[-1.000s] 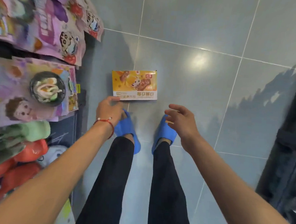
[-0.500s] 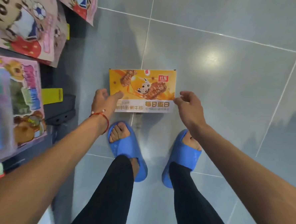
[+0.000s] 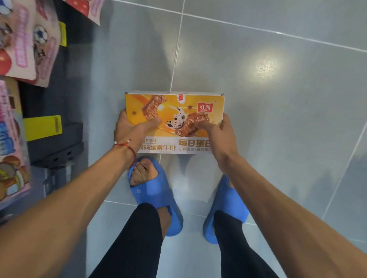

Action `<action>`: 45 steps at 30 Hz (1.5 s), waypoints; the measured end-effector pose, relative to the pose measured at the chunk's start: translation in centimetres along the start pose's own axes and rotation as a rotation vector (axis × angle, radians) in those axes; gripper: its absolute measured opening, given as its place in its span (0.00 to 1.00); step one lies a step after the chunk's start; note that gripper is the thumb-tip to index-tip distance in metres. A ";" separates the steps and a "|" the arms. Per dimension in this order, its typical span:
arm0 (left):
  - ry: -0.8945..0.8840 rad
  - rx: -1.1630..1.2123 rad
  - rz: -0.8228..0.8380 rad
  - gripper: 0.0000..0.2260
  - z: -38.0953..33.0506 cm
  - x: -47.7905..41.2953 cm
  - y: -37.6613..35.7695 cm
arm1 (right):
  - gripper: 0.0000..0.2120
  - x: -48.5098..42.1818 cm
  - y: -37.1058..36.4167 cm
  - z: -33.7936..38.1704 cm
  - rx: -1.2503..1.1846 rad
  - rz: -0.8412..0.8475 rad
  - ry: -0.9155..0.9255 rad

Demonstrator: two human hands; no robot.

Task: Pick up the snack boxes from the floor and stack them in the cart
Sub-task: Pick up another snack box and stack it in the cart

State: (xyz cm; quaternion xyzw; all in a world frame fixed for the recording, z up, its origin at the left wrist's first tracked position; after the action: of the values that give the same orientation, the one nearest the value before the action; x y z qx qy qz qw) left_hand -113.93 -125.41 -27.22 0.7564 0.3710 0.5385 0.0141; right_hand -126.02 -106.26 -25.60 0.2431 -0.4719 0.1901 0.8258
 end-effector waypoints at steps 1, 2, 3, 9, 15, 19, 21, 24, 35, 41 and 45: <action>0.001 0.003 0.006 0.26 -0.1 1.0 0.2 | 0.29 0.9 0.3 0.1 -0.017 -0.010 -0.001; 0.004 0.004 0.014 0.27 -0.3 2.1 0.4 | 0.29 1.9 0.6 0.3 -0.034 -0.017 0.001; 0.006 0.006 0.020 0.28 -0.6 3.4 0.6 | 0.28 3.1 1.0 0.5 -0.045 -0.022 0.000; -0.015 0.030 0.100 0.29 -4.1 12.8 2.4 | 0.28 11.4 4.7 2.9 -0.154 -0.038 0.004; -0.034 0.083 0.143 0.30 -7.9 23.1 5.1 | 0.32 22.3 9.4 5.8 -0.238 -0.129 -0.017; 0.005 0.222 0.159 0.23 -10.0 29.9 6.9 | 0.24 29.1 12.9 7.4 -0.305 -0.147 -0.031; 0.017 0.248 0.155 0.25 -10.7 32.9 7.8 | 0.22 31.8 14.5 8.0 -0.299 -0.167 -0.009; 0.016 0.239 0.132 0.23 -11.3 37.0 8.9 | 0.21 35.2 16.8 8.8 -0.293 -0.167 0.026; -0.036 0.363 0.008 0.11 -12.3 50.8 12.9 | 0.39 45.6 21.6 12.4 -0.107 0.039 0.280; -0.079 0.447 -0.020 0.17 -12.5 56.7 15.2 | 0.36 50.7 23.1 12.9 -0.072 0.080 0.335; -0.141 0.486 -0.020 0.18 -11.6 60.5 16.6 | 0.38 54.4 23.9 12.7 -0.073 0.103 0.363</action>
State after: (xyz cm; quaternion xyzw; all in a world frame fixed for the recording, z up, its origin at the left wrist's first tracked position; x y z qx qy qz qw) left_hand -105.66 -106.95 33.32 0.7696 0.4953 0.3791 -0.1370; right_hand -121.48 -89.70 32.71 0.1499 -0.3335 0.2557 0.8949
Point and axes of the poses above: each hand's wrist, its own x-axis away from the middle knuckle, its own y-axis out of the back of the hand, z = x × y, the point moved 4 cm from there along -x, towards the middle knuckle, and after that the axes turned 1 degree about y, right-handed, at the moved point
